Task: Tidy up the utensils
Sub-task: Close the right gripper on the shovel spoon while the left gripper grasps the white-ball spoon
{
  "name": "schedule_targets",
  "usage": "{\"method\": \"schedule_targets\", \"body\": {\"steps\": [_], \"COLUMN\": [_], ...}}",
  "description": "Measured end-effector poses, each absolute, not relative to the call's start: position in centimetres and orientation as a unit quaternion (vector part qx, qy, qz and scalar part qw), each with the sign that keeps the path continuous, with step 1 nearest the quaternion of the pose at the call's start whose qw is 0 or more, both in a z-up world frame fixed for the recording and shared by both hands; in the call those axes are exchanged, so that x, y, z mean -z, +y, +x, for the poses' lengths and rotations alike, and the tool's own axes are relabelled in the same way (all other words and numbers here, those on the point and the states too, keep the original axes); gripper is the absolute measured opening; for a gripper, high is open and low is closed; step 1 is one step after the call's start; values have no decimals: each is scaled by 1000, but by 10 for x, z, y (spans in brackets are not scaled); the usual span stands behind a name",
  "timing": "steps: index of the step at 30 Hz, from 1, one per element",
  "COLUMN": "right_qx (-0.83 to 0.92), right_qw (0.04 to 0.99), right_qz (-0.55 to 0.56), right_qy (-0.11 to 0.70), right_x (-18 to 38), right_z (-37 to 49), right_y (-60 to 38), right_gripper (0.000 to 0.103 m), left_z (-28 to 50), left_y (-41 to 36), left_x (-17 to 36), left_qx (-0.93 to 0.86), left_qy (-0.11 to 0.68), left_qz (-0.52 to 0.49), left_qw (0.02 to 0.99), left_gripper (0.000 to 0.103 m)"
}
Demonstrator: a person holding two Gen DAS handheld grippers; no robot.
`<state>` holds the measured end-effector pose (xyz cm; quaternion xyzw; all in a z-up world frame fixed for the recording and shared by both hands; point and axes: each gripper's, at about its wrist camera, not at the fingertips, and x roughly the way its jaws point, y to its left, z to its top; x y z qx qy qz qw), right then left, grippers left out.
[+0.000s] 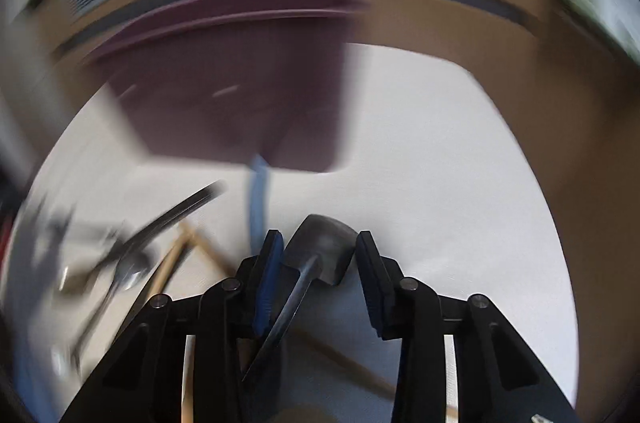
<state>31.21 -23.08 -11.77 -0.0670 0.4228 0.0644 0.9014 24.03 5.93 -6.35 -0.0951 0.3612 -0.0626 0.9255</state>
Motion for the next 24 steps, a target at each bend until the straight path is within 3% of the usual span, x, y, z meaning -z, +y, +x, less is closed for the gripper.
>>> {"method": "schedule_targets", "body": {"steps": [4,10,16,18,22,24], "right_qx": [-83,-78,2,-6,-7,-12], "right_qw": [907,891,877,870,879,880], "right_qz": [-128,21,94,114,66,33], "right_qy": [392,447,472,479,473,474], "right_x": [104,99,114,119,119,118], "right_z": [290,301,323,328,336,332], "right_y": [-229,-259,-256,-251,-237,-229], "right_gripper": [35,36,37,43,43,37], "left_z": [241,241,234,232,228,226], "left_y": [54,51,46,46,47,49], "left_x": [64,65,62,61,58,57], "left_qx": [69,73,67,68,65,62], "left_qy": [365,365,354,350,341,340], "left_qz": [-92,-88,-53,-45,-47,-50], "left_qw": [924,924,931,933,937,937], "left_gripper": [84,84,84,84,84,84]}}
